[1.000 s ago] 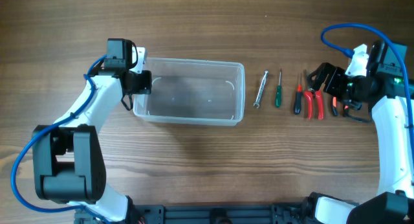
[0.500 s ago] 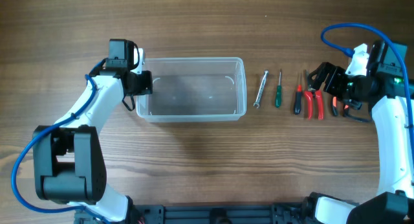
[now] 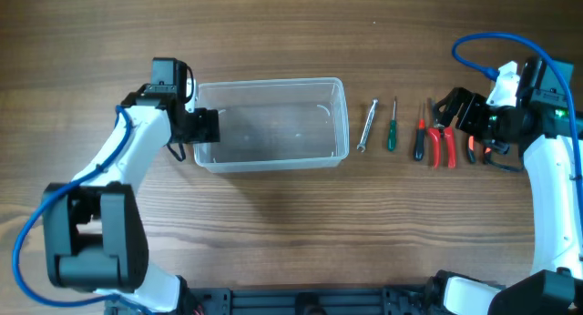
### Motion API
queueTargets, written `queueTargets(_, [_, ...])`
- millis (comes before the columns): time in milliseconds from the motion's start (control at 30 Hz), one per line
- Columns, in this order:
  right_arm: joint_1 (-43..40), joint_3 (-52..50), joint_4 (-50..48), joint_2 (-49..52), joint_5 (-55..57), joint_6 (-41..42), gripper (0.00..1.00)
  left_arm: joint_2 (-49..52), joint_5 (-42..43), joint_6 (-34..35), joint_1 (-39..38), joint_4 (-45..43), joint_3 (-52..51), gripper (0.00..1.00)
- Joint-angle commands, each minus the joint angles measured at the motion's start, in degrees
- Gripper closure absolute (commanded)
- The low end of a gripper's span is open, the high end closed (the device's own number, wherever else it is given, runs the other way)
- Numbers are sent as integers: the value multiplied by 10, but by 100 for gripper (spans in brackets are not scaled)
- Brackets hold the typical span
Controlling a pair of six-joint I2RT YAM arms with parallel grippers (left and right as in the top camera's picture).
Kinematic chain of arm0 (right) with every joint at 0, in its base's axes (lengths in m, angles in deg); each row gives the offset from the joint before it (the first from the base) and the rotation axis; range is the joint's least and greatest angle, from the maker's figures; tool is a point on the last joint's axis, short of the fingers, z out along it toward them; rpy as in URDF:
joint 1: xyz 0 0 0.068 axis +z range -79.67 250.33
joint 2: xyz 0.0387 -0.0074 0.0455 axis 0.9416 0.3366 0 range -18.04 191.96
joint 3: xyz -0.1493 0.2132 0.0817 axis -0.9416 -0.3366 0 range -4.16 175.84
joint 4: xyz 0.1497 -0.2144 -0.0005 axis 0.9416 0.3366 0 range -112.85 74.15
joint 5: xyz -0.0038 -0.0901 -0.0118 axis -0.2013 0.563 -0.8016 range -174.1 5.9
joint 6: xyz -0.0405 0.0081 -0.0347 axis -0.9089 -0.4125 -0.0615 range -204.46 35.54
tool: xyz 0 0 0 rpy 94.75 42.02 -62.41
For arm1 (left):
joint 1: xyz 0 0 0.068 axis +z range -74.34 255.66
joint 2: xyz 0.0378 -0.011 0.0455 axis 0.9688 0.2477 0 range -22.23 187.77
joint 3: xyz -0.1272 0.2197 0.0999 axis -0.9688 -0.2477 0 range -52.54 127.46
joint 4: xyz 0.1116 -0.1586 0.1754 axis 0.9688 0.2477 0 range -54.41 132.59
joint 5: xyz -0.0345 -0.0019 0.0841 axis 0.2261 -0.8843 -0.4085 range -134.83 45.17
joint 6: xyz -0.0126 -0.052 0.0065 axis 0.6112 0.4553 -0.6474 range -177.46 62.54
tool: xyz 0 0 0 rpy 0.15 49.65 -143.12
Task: Pack container
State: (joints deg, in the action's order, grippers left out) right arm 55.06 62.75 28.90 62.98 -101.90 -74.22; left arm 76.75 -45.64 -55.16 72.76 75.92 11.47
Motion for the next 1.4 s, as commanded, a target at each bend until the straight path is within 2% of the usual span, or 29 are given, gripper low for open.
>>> queueTargets(0, [-1,10,-4,-1,0,3,0,-91,-5,3,-2,50,62,9])
queueTargets(67, [-1,10,-6,-1,33,3,0,-135,-6,3,-2,65,85,7])
queueTargets(133, [-2,10,-5,-1,90,3,0,-183,-17,3,-2,63,102,0])
queueTargets(233, [-21,10,-12,8,136,-2,0,-248,-90,3,-2,49,113,0])
queueTargets(267, [-38,10,-16,16,136,-33,0,-275,-134,3,-1,37,113,0])
queueTargets(400, [-108,10,-37,61,136,-118,13,-331,-222,3,14,17,113,0])
queueTargets(533, [-154,10,-78,112,159,-118,8,-341,-222,3,35,17,113,0])
queueTargets(633, [-162,10,-80,138,139,-118,12,-340,-222,3,35,18,113,0])
queueTargets(700, [-157,10,-75,152,122,-118,16,-340,-222,3,35,19,113,0])
queueTargets(1000, [-92,10,-63,184,140,-196,20,-339,-222,3,35,19,113,0])
queueTargets(1167, [-78,10,-64,207,144,-205,21,-339,-222,3,35,19,113,0])
queueTargets(1233, [-78,10,-64,227,144,-198,34,-339,-222,3,35,19,113,0])
queueTargets(1367, [-78,10,-67,247,144,-190,39,-339,-222,3,35,19,113,0])
